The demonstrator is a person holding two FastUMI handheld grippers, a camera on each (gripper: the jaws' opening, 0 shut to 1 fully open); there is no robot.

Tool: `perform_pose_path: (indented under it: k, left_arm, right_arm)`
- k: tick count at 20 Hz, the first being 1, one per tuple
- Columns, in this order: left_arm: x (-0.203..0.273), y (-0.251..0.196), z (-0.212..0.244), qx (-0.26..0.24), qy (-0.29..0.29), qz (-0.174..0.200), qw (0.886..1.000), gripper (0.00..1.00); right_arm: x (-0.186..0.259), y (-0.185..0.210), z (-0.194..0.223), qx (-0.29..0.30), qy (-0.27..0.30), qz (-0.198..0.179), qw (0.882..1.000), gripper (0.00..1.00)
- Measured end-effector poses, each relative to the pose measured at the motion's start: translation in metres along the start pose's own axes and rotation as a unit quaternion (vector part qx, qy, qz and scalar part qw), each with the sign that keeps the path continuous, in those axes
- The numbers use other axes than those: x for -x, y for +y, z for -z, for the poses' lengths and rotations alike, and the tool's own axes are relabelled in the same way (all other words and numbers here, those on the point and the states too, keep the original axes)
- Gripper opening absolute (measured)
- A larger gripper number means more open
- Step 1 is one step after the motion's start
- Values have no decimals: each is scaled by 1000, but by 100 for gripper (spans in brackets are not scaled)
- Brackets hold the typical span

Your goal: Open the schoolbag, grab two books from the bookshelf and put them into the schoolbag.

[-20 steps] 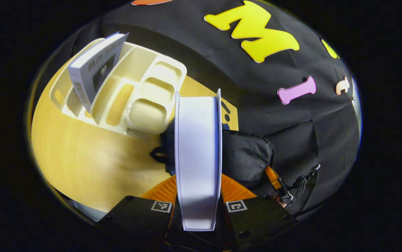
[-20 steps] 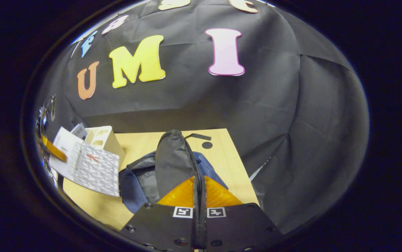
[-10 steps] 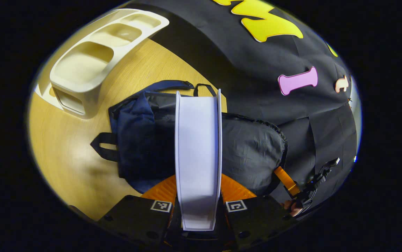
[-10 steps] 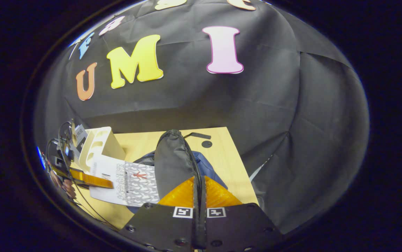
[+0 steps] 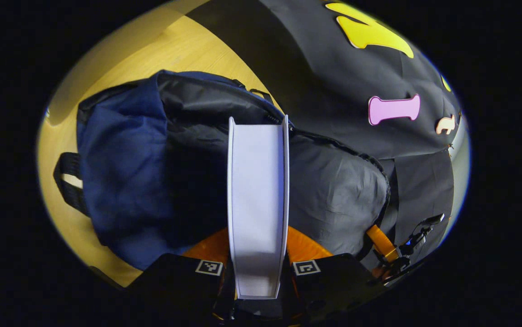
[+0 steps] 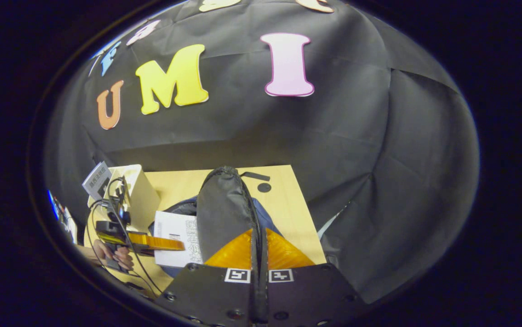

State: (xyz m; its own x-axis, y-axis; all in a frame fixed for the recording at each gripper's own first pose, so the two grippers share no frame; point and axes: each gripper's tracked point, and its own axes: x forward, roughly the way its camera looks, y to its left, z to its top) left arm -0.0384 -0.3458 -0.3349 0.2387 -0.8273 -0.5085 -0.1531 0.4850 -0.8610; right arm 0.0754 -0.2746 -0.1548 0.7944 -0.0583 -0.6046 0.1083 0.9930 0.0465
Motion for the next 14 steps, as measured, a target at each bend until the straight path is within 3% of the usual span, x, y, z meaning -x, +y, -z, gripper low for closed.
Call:
perform_pose_path:
  k: [4,5,7,8,10,11,12,13,14]
  left_arm:
    - [-19,3,6,14,16,24,999,42]
    - [-21,3,5,15,19,26,999,48]
    - [-21,7,4,13,23,27,999,36]
    - [-23,12,3,12,24,18,999,37]
    - [-24,23,5,9,33,3,999,55]
    - [-25,29,5,17,37,-12,999,58]
    - [-26,38,7,24,46,-38,998,75]
    - [-24,52,13,29,70,-73,994,67]
    - [-20,56,15,36,79,-81,993,80]
  right_arm:
    - [-3,7,-5,6,-2,-4,1000,0]
    - [-3,9,-5,6,-1,-5,1000,0]
    - [-5,10,-4,5,1,-9,1000,0]
    - [-6,11,-3,3,1,-11,1000,0]
    - [-7,12,0,0,4,-13,1000,0]
    - [-7,13,1,-2,4,-13,1000,0]
    - [-8,13,2,-3,5,-13,1000,0]
    - [-8,12,2,-3,4,-13,1000,0]
    - [-8,13,5,-2,5,-12,1000,0]
